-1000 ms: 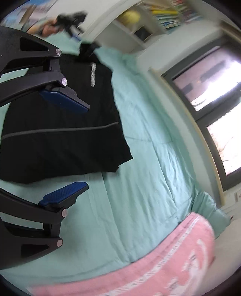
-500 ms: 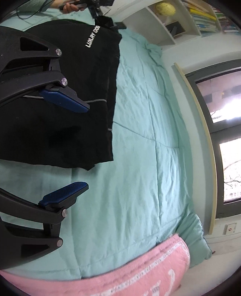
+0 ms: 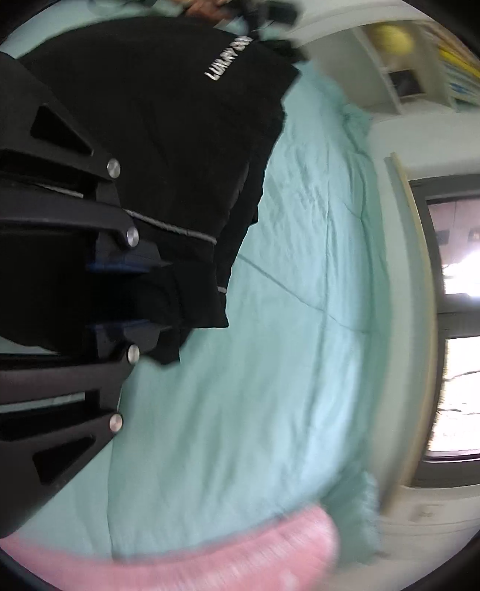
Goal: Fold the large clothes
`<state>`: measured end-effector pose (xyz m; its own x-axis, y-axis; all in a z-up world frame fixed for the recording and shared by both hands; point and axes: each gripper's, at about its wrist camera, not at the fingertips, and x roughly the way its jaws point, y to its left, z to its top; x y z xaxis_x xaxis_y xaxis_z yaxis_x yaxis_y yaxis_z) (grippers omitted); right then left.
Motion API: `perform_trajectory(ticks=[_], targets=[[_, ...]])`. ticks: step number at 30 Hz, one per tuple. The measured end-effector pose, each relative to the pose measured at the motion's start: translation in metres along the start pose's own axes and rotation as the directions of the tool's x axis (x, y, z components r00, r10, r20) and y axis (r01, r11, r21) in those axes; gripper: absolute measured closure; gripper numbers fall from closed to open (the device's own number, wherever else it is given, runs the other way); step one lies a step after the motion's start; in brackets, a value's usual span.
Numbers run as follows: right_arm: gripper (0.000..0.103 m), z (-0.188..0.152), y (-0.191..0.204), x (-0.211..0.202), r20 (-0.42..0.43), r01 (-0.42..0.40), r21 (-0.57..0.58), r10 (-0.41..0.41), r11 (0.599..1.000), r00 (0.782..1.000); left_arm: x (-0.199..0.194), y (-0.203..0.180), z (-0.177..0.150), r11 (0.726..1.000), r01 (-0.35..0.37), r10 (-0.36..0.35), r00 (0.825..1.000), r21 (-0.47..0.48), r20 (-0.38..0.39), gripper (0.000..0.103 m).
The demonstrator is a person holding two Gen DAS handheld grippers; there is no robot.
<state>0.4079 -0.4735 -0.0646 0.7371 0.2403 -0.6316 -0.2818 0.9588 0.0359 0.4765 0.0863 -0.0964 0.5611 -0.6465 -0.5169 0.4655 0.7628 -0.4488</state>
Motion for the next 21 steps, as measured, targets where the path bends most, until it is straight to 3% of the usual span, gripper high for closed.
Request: perform_trajectory(ticks=[1, 3, 6, 8, 10, 12, 14, 18, 19, 21], targets=[[0.084, 0.001, 0.006, -0.012, 0.023, 0.072, -0.022, -0.071, 0.997, 0.997, -0.007, -0.007, 0.003, 1.000, -0.024, 0.024, 1.000, 0.001, 0.015, 0.093], [0.086, 0.011, 0.010, -0.036, 0.077, 0.192, -0.025, -0.190, 0.981, 0.979, -0.022, -0.020, 0.009, 0.997, -0.074, 0.073, 0.995, 0.004, 0.061, 0.093], [0.087, 0.039, 0.010, -0.068, 0.158, 0.256, 0.011, -0.254, 0.967, 0.954, -0.039, -0.045, 0.029, 0.987, -0.160, 0.156, 0.981, 0.018, 0.115, 0.093], [0.087, 0.065, 0.015, -0.076, 0.205, 0.328, 0.012, -0.323, 0.945, 0.924, -0.046, -0.056, 0.052, 0.975, -0.222, 0.220, 0.961, -0.007, 0.164, 0.093], [0.087, 0.085, 0.014, -0.069, 0.192, 0.354, 0.036, -0.355, 0.934, 0.915, -0.042, -0.059, 0.069, 0.964, -0.263, 0.264, 0.948, -0.031, 0.177, 0.093], [0.087, 0.105, 0.009, -0.033, 0.123, 0.386, 0.063, -0.391, 0.920, 0.912, -0.020, -0.045, 0.083, 0.944, -0.316, 0.326, 0.936, -0.094, 0.134, 0.093], [0.087, 0.107, 0.004, 0.013, 0.008, 0.401, 0.069, -0.402, 0.914, 0.916, 0.016, -0.020, 0.085, 0.915, -0.378, 0.387, 0.921, -0.141, 0.044, 0.093], [0.085, 0.070, -0.009, 0.118, -0.240, 0.392, 0.059, -0.368, 0.918, 0.898, 0.083, 0.042, 0.054, 0.867, -0.436, 0.409, 0.899, -0.241, -0.156, 0.092], [0.082, 0.056, -0.013, 0.139, -0.296, 0.366, 0.073, -0.331, 0.928, 0.896, 0.093, 0.054, 0.044, 0.861, -0.431, 0.393, 0.900, -0.268, -0.186, 0.089], [0.080, 0.038, -0.022, 0.158, -0.334, 0.337, 0.122, -0.281, 0.934, 0.900, 0.098, 0.073, 0.029, 0.864, -0.364, 0.321, 0.931, -0.347, -0.176, 0.087]])
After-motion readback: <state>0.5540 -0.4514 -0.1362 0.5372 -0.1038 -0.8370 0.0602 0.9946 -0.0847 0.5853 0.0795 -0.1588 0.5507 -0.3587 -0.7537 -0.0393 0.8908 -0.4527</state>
